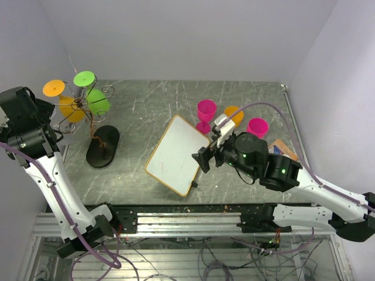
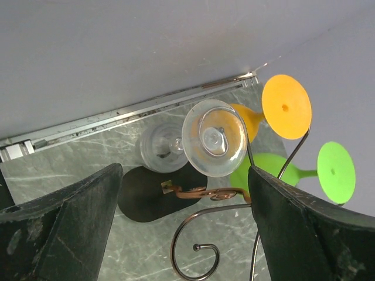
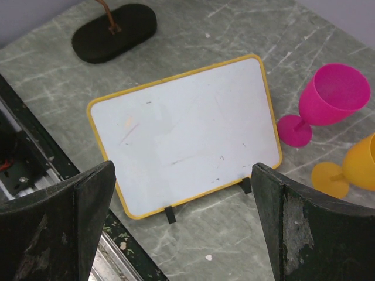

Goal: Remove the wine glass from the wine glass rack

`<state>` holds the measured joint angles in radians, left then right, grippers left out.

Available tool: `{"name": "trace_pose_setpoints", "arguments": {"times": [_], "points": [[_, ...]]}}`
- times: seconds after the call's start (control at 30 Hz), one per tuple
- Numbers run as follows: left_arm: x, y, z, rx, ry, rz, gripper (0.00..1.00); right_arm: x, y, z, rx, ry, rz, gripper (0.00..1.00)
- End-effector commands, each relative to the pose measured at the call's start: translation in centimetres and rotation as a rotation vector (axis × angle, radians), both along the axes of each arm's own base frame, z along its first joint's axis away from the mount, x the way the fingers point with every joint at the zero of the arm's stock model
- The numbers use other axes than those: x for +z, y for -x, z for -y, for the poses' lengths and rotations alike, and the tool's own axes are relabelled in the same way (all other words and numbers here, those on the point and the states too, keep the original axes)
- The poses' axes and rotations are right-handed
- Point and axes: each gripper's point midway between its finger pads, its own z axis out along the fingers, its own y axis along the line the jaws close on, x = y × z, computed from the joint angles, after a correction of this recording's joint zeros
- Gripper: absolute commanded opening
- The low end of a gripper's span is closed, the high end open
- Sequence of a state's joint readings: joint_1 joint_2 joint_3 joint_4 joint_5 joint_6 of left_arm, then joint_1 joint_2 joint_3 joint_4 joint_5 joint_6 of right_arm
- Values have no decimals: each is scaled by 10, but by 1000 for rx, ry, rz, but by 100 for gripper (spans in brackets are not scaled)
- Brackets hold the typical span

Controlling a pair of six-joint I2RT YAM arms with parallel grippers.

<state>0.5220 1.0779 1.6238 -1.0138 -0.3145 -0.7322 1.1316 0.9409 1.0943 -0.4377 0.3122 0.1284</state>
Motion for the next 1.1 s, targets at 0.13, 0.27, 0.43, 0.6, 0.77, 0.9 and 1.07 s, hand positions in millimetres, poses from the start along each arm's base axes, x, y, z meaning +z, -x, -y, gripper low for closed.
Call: {"name": "trace_pose_setpoints", "arguments": {"times": [0.13,0.27,0.43,0.6,0.77,0.9,1.07], "points": [[11,-6,-12,126,36,155,94,-4,-22,-15,-75,130,-16,100],[8,-2,-16,174,60,150,86,-16,-20,-27,-64,112,-64,100],[-5,-9,-17,175,96,129,85,-7,-28,-34,-75,106,-36,100],[-20,-22,-15,154,169,71,81,7,-32,-37,-73,102,-1,100],[-26,-24,-15,169,190,77,80,12,-31,-36,-65,105,10,100],[-31,-32,-15,135,187,79,73,12,-31,-33,-73,106,8,100],[-41,-34,-17,143,211,23,68,15,-29,-32,-70,95,1,100]]}}
